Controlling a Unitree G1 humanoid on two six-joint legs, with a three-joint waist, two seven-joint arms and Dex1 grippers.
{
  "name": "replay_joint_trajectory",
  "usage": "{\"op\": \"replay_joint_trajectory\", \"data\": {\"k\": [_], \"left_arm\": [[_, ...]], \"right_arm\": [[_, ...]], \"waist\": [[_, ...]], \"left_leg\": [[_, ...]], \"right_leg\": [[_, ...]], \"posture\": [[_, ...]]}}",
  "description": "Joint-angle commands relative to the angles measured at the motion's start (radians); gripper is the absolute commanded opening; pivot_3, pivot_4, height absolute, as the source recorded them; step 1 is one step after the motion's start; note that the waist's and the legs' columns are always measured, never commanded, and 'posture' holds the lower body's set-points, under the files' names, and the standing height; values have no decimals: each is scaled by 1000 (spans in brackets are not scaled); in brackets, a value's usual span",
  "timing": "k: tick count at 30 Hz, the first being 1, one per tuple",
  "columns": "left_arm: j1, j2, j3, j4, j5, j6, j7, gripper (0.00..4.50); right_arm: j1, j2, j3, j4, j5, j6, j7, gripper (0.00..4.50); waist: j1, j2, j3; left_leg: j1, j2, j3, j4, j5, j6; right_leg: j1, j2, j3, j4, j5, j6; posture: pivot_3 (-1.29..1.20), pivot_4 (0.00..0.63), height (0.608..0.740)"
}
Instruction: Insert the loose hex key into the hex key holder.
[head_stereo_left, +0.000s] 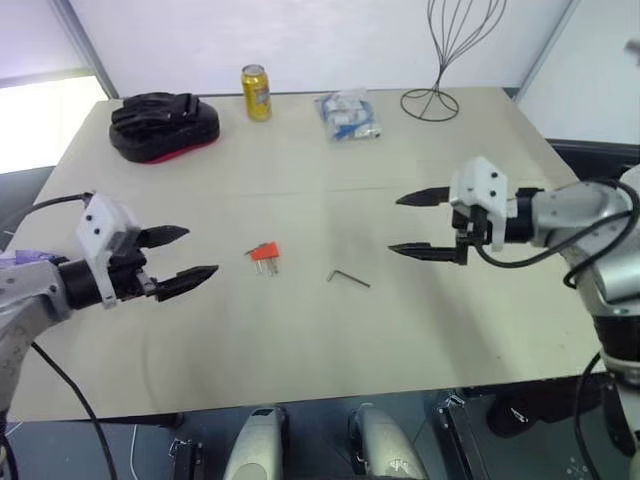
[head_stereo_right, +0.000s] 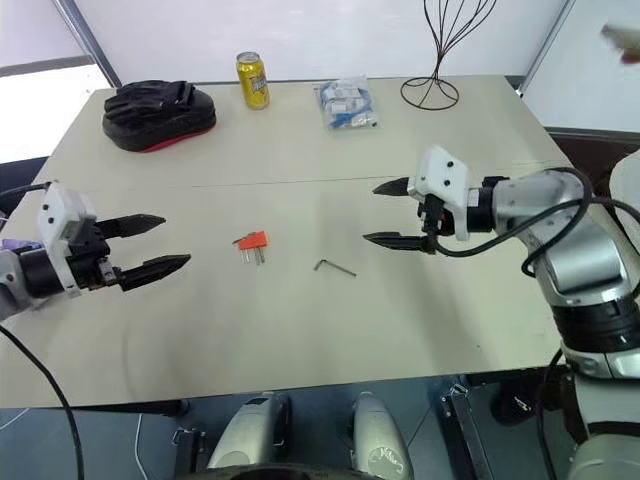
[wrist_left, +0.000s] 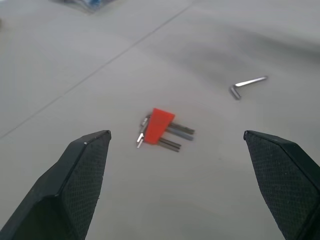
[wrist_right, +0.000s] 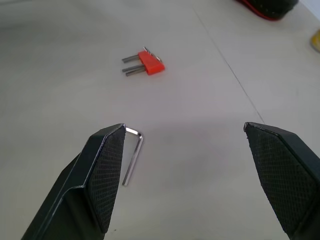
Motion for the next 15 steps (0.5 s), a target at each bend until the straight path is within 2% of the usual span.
{"op": "replay_joint_trajectory", "data": {"k": [1, 8, 15], "left_arm": [[-15, 16, 27, 8, -20, -7, -28, 4457], [-36, 15, 27, 6, -32, 10, -19, 4457], [8, 19, 62, -15, -43, 28, -16, 4457]], "right_arm": [[-44, 22, 8, 19, -13, -29, 11, 3940], [-64, 68, 28, 60, -50, -63, 9, 3940], [-62, 78, 33, 58, -50, -63, 21, 3940]], "waist": [[0, 0, 0], [3, 0, 0], [1, 0, 0]], "left_leg": [[0, 0, 0, 0, 0, 0], [-1, 0, 0, 0, 0, 0], [-1, 0, 0, 0, 0, 0]], "right_leg": [[0, 0, 0, 0, 0, 0], [0, -1, 0, 0, 0, 0], [-1, -1, 0, 0, 0, 0]], "posture": [[0, 150, 740], [0, 150, 740], [0, 150, 740]]}}
